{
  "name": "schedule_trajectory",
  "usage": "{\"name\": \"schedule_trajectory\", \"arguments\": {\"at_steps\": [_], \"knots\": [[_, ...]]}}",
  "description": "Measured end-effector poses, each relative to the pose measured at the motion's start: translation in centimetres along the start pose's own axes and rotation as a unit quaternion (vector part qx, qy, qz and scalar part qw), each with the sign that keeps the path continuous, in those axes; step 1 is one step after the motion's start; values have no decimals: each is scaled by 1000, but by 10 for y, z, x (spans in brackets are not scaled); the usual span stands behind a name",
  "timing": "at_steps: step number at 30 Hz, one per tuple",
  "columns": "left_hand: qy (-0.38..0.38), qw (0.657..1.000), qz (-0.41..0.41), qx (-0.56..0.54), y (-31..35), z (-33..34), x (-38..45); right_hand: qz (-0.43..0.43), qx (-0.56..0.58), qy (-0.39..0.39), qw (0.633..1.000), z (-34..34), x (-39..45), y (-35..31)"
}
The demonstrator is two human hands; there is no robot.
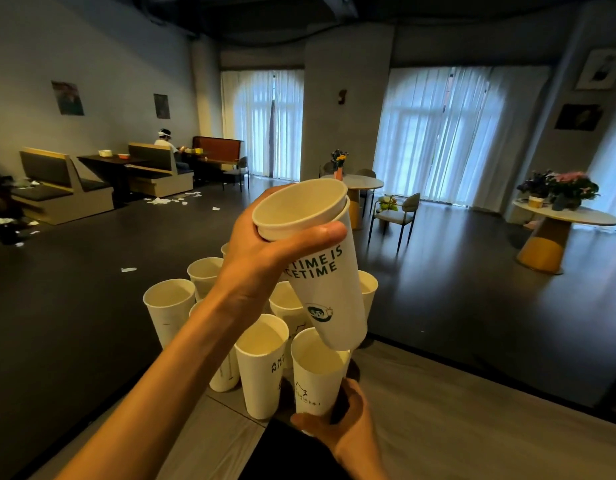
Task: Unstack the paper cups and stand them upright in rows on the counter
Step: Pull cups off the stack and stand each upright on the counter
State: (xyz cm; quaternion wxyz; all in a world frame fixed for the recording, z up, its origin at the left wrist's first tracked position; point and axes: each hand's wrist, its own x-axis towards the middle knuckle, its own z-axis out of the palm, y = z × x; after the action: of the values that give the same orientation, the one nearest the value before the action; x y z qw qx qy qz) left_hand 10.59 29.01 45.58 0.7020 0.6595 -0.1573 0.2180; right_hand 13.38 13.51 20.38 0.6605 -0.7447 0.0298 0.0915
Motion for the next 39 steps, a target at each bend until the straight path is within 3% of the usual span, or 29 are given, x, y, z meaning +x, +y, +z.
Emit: {"name": "schedule_trajectory", "arguments": {"at_steps": [5,10,16,23,31,39], "knots": [[-16,999,-9,-29,2,16,-1,2,-44,-36,998,-38,-11,-2],[-80,993,-55,-60,-17,59,-5,-43,-71,-19,996,-100,-32,-9],[-127,987,-97,-15,-56,114,-15,-59,-45,-57,996,-143,-46,-35],[-158,980,-101,66,-67,140,-24,-108,-7,8,994,-155,-47,-40],[-116,978,-73,157,-67,138,-27,-91,-30,36,995,-142,-30,-17],[49,991,31,117,-39,117,11,-108,-76,137,982,-130,13,-7]]}}
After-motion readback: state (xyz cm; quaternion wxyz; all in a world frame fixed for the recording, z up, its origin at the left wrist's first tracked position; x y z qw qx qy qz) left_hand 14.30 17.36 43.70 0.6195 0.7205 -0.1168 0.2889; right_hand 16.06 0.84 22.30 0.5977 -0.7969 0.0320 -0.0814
